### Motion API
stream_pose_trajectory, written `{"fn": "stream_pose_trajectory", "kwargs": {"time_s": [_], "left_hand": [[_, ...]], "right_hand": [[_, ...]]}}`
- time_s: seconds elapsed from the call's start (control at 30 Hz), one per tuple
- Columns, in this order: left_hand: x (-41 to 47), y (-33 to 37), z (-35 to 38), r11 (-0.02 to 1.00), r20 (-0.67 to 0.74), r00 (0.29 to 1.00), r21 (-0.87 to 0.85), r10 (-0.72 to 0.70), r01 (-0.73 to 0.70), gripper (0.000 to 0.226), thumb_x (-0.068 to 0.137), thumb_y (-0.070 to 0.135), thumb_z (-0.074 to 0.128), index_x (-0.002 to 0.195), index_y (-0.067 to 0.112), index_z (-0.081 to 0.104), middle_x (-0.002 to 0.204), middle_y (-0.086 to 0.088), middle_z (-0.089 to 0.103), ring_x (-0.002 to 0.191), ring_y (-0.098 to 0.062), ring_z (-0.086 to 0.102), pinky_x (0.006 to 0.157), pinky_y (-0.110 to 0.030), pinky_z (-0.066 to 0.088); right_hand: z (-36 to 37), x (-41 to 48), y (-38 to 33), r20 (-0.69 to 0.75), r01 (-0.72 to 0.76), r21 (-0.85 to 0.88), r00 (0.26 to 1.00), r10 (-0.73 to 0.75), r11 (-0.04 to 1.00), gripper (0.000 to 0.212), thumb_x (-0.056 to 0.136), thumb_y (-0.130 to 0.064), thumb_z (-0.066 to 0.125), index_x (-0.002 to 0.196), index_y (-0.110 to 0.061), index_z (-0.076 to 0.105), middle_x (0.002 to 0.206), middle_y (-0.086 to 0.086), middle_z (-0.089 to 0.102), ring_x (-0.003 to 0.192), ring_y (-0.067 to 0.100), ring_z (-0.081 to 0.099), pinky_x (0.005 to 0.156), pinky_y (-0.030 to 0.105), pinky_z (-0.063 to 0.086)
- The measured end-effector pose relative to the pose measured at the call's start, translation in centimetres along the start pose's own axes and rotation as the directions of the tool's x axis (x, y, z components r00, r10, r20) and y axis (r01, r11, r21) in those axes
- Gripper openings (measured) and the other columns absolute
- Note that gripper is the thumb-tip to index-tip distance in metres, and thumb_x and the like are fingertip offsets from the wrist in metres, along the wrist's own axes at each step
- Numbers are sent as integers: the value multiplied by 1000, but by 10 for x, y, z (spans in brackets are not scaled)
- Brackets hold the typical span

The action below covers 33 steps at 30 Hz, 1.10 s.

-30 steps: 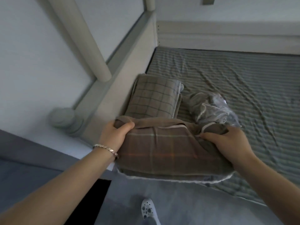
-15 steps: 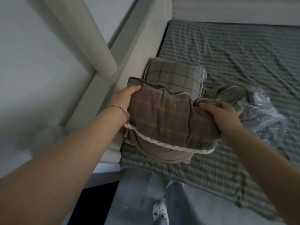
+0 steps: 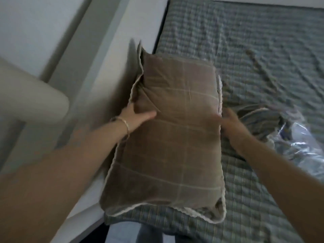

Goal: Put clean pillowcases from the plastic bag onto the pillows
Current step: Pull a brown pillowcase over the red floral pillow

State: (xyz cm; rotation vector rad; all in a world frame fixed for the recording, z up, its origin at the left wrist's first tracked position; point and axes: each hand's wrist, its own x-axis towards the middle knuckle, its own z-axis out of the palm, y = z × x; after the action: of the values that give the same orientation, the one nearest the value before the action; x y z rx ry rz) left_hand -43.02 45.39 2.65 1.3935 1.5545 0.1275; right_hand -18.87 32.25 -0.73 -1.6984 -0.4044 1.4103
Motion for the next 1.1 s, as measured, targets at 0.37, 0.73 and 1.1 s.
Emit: {"fn": "stream_pose_trajectory", "kwargs": {"time_s": [0.37,0.73,1.1], "left_hand": [[-40,-51,26,926,9,950,-222,-313,307,77,69,46,73,131,7,47,127,-9,56,112,-26,55,97,-29,40],[2,-10,-45,827,-124,985,561,124,-33,32,91,25,52,112,1,53,111,-22,60,102,-35,57,77,-30,42],[47,-16,-7,980,-255,966,197,46,5,62,89,29,53,142,8,29,144,-18,34,127,-35,39,105,-38,31]], "right_hand": [[23,-36,41,-214,-465,-1,865,454,885,86,65,-53,74,126,3,52,123,18,59,102,27,55,89,31,41],[67,-54,-18,-395,-163,-381,919,-1,910,51,86,-45,59,119,-5,55,112,14,63,103,28,59,76,27,41],[51,-27,53,-319,-292,30,903,286,956,87,79,-36,71,144,-7,21,125,11,52,103,25,57,75,28,45]]}}
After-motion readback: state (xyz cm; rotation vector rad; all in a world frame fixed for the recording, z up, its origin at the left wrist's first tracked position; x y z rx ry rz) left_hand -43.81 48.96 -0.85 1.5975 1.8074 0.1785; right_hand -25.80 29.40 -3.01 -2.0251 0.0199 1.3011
